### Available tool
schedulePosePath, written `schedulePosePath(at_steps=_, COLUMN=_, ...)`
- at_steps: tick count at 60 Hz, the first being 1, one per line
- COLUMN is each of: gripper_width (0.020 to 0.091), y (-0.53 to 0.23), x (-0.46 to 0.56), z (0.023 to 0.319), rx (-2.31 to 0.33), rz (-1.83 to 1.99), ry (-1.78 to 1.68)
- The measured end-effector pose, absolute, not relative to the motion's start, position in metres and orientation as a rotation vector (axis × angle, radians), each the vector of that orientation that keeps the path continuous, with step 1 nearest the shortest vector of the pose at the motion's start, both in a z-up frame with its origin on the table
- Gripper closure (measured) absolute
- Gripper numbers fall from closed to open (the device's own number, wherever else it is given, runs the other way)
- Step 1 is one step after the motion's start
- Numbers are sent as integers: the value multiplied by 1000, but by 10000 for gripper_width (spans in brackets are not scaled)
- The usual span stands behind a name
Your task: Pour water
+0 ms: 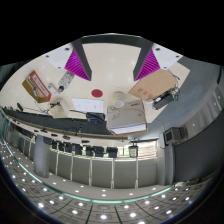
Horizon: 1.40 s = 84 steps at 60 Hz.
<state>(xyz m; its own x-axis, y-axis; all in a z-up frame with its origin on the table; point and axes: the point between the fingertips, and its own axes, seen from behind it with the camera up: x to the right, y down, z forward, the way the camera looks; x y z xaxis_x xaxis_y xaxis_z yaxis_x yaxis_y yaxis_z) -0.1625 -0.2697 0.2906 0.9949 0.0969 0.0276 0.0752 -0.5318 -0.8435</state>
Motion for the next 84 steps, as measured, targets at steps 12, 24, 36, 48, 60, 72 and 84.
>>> schedulePosePath(at_steps=12, gripper_width=242, y=-263, x=-132, z=269, rx=-2153, rz=-9, ry=-78)
schedulePosePath(at_steps=24, gripper_width=246, y=-254, x=-54, z=213, rx=-2147, rz=-56, ry=-15)
schedulePosePath(at_steps=36, gripper_width=234, y=-221, x=33, z=152, rx=-2119, rz=-93, ry=39)
schedulePosePath(at_steps=48, gripper_width=237, y=-154, x=79, z=116, rx=-2051, rz=-43, ry=46)
schedulePosePath(at_steps=60, gripper_width=245, y=-86, x=90, z=75, rx=-2021, rz=-17, ry=-8)
schedulePosePath(at_steps=72, gripper_width=534, y=-58, x=87, z=53, rx=-1988, rz=42, ry=-12)
schedulePosePath(at_steps=84, gripper_width=665, y=-53, x=96, z=57, rx=-1979, rz=30, ry=13)
